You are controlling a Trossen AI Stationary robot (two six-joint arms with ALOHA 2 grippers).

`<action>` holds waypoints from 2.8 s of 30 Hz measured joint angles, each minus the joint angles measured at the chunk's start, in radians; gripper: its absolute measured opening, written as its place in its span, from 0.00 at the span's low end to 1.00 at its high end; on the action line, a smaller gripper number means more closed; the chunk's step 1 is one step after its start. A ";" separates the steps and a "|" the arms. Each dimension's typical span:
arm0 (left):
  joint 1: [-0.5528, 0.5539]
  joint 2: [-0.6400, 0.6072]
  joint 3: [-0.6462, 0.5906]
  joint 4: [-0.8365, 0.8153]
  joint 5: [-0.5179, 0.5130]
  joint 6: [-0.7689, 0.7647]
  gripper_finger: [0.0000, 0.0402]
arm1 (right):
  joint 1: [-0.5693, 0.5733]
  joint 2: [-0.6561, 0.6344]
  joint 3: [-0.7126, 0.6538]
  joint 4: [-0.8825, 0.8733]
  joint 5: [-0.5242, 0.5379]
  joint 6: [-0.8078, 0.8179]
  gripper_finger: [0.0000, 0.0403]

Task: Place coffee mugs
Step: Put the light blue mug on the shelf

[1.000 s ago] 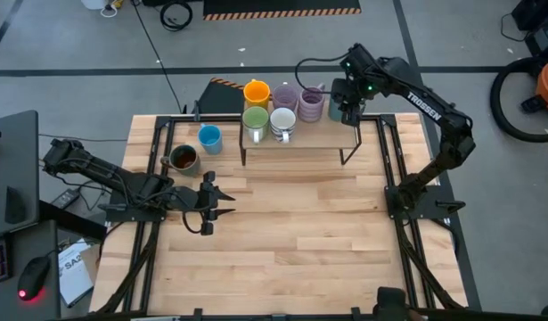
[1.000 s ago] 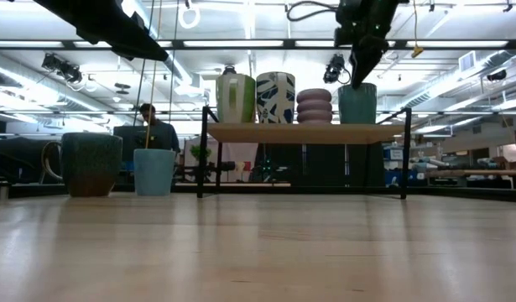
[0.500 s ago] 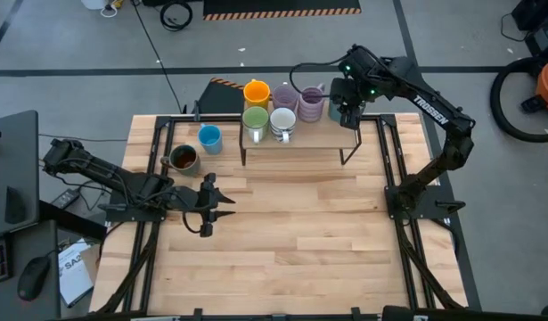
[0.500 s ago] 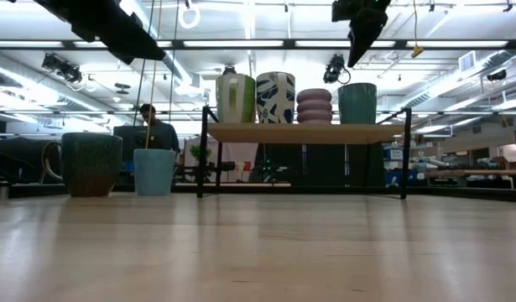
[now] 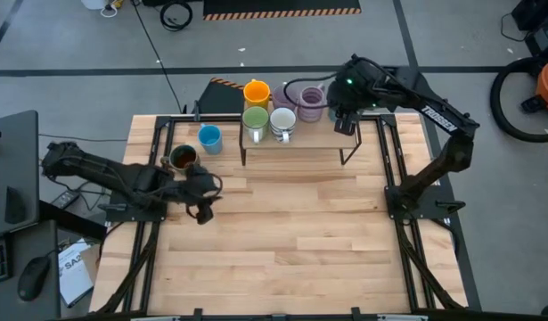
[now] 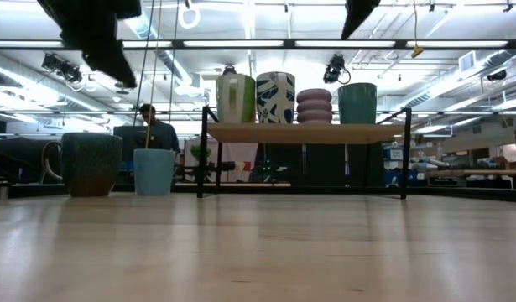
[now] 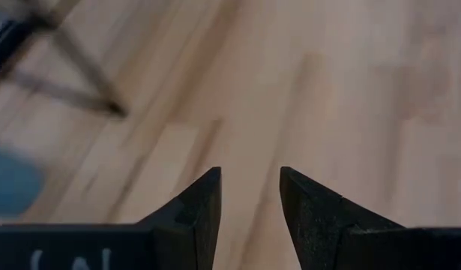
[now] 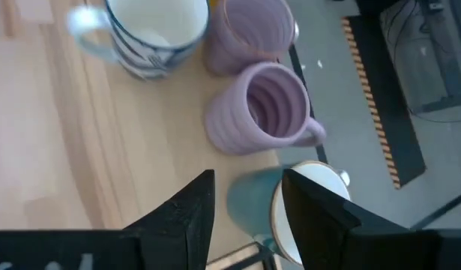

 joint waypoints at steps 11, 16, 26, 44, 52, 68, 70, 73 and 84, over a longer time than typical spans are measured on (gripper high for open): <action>0.294 0.015 0.002 -0.075 -0.025 0.132 0.35 | 0.195 -0.048 0.000 0.022 0.006 0.151 0.40; 0.451 0.056 0.001 -0.064 -0.013 0.244 0.35 | 0.280 -0.048 -0.008 0.032 0.016 0.227 0.40; 0.691 0.174 0.001 0.026 0.038 0.601 0.35 | 0.444 -0.049 -0.040 0.062 0.047 0.320 0.40; 0.967 0.251 0.001 0.164 0.318 0.797 0.35 | 0.660 -0.048 -0.183 0.119 0.141 0.496 0.40; 0.991 0.290 0.001 0.153 0.334 0.780 0.35 | 0.734 -0.048 -0.271 0.186 0.176 0.561 0.40; 0.990 0.414 0.001 0.141 0.335 0.792 0.35 | 0.811 -0.048 -0.382 0.311 0.195 0.639 0.40; 0.990 0.414 0.001 0.139 0.335 0.800 0.33 | 0.819 -0.047 -0.400 0.315 0.195 0.651 0.40; 0.989 0.414 0.001 0.137 0.337 0.804 0.26 | 0.828 -0.048 -0.430 0.341 0.195 0.668 0.40; 0.988 0.413 0.021 0.096 0.363 0.830 0.08 | 0.856 -0.047 -0.468 0.388 0.196 0.708 0.40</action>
